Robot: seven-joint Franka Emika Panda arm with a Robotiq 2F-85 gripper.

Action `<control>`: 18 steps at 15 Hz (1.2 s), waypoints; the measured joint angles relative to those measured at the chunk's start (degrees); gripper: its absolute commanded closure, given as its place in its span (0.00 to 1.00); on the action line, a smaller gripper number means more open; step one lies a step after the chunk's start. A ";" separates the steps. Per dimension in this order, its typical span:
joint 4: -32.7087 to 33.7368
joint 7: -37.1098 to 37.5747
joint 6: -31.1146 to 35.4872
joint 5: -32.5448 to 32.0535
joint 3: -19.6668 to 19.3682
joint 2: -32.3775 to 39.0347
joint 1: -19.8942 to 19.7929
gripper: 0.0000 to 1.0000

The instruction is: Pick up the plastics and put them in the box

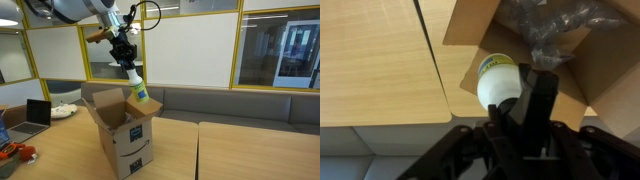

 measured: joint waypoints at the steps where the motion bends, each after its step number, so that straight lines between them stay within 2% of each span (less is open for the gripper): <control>1: -0.06 -0.98 0.17 1.70 0.16 0.09 0.07 0.79; 7: -2.21 -7.05 2.85 10.37 -0.01 2.64 -0.29 0.79; 16: -2.27 -10.46 1.84 10.89 -1.38 12.88 -0.80 0.81; 17: -1.91 -10.68 1.65 10.89 -1.38 13.73 -0.76 0.38; 18: -1.46 -10.92 1.30 10.89 -1.38 14.51 -0.69 0.37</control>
